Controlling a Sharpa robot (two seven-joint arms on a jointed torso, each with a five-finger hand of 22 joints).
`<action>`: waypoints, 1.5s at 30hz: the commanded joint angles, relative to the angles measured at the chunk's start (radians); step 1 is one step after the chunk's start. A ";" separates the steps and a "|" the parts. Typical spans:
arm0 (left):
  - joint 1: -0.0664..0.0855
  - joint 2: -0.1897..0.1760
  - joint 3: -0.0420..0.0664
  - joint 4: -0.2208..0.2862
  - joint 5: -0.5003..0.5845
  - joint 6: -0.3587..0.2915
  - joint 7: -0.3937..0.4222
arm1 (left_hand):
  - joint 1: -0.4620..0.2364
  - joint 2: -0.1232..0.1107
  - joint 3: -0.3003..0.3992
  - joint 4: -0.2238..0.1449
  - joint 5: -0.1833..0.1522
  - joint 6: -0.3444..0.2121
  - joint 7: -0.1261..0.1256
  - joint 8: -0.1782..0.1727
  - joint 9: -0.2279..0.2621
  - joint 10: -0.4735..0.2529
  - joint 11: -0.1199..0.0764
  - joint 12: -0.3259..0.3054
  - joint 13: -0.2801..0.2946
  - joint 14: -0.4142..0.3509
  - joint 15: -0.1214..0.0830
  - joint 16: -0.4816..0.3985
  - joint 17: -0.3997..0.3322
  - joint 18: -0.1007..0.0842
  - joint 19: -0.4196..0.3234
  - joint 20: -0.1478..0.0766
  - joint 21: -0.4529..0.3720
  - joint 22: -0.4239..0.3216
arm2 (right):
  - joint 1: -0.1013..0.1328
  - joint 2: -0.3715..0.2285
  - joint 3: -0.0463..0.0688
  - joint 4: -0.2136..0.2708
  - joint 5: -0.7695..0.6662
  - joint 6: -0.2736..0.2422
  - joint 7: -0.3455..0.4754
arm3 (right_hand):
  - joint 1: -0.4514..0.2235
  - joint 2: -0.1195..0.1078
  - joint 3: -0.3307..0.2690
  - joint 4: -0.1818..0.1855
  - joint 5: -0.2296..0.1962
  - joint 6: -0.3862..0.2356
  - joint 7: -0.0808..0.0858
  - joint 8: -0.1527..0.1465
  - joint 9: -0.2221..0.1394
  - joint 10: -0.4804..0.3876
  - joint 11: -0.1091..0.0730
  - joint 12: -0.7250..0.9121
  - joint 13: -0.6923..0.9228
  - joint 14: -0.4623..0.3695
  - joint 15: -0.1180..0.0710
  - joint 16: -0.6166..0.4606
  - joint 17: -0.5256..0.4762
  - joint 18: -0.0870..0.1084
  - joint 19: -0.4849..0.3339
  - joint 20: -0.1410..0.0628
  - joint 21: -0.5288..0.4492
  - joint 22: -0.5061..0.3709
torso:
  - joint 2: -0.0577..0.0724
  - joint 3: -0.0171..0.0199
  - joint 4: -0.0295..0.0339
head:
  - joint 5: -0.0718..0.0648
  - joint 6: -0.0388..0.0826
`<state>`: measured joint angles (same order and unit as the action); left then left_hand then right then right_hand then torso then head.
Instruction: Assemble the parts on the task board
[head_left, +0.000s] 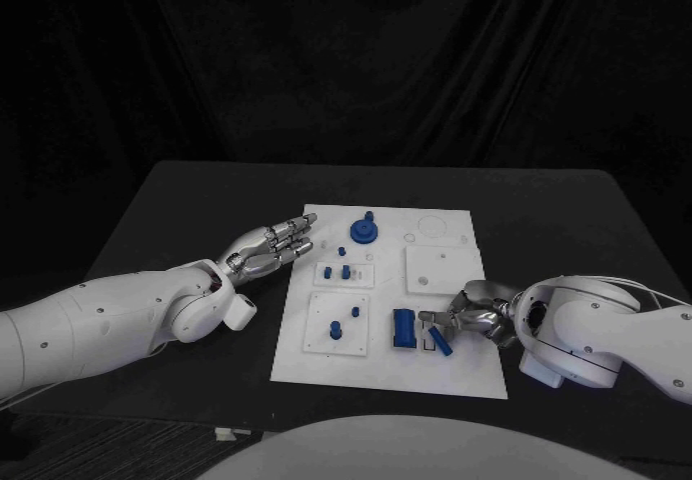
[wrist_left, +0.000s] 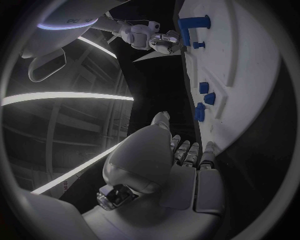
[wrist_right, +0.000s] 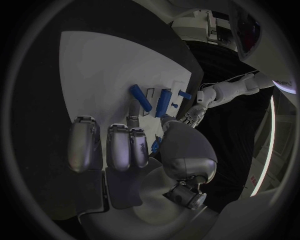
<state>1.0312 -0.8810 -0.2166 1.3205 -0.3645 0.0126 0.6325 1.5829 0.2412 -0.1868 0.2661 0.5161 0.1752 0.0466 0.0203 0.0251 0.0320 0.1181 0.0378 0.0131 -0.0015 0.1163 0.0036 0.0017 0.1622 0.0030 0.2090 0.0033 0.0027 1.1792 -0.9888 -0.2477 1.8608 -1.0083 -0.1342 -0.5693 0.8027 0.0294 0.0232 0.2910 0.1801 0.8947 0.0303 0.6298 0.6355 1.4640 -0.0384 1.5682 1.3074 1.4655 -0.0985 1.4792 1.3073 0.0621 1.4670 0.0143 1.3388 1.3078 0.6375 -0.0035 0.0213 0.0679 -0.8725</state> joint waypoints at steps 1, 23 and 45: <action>-0.002 0.002 0.001 0.001 0.001 0.013 0.008 | 0.009 0.000 0.006 -0.001 0.004 0.000 0.005 0.006 0.001 0.001 0.000 0.007 0.001 0.001 0.004 -0.004 -0.002 0.004 0.002 0.007 0.001 0.001 | -0.003 0.002 0.000 0.001 -0.024 0.025 -0.018 | 0.008 0.015 -0.011 0.000 0.015 -0.008 -0.006 0.005 0.013 0.107 -0.008 0.003 0.263 0.067 -0.007 0.005 0.035 -0.008 0.021 -0.007 0.004 0.192 | 0.000 -0.0002 0.0002 | -0.001 0.000; -0.003 0.003 0.001 -0.002 0.001 0.023 -0.001 | 0.014 0.001 0.012 -0.006 0.009 -0.002 0.008 0.006 0.000 0.000 0.003 0.007 0.001 0.001 0.006 -0.004 -0.002 0.004 0.002 0.009 0.001 0.001 | -0.003 0.001 0.000 0.002 -0.060 0.042 0.046 | 0.367 -0.055 -0.035 -0.147 0.158 -0.151 0.059 -0.152 -0.079 0.107 0.048 0.003 0.263 0.058 0.039 -0.013 -0.007 0.003 -0.001 0.035 -0.053 0.176 | 0.001 -0.0003 0.0003 | 0.000 0.000; -0.006 0.004 0.001 -0.007 0.001 0.025 -0.009 | 0.019 0.004 0.020 -0.013 0.013 -0.002 0.013 0.005 0.000 0.000 0.005 0.006 0.001 0.001 0.009 -0.004 -0.002 0.004 0.002 0.012 0.002 0.002 | -0.005 0.010 0.000 -0.002 -0.061 0.025 0.085 | 0.465 -0.045 0.080 -0.204 0.441 0.015 0.010 -0.139 -0.114 0.107 0.005 0.003 0.263 0.059 0.003 -0.013 -0.005 0.002 0.002 0.003 -0.054 0.178 | 0.000 -0.0004 0.0003 | 0.005 0.000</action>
<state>1.0283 -0.8785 -0.2159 1.3127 -0.3645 0.0265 0.6221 1.5949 0.2452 -0.1730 0.2523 0.5238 0.1751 0.0539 0.0203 0.0247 0.0320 0.1180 0.0378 0.0128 0.0023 0.1200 0.0036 0.0015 0.1622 0.0066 0.2125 0.0033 0.0028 1.1772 -0.9792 -0.2476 1.8587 -1.0632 -0.1035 -0.4990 1.2522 -0.0196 0.0861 0.0915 0.5809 0.8956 0.0420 0.4962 0.5228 1.4674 -0.0265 1.5682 1.3073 1.4668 -0.0893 1.4683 1.3010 0.0620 1.4667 0.0247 1.2843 1.3074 0.6378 -0.0038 0.0216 0.0722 -0.8725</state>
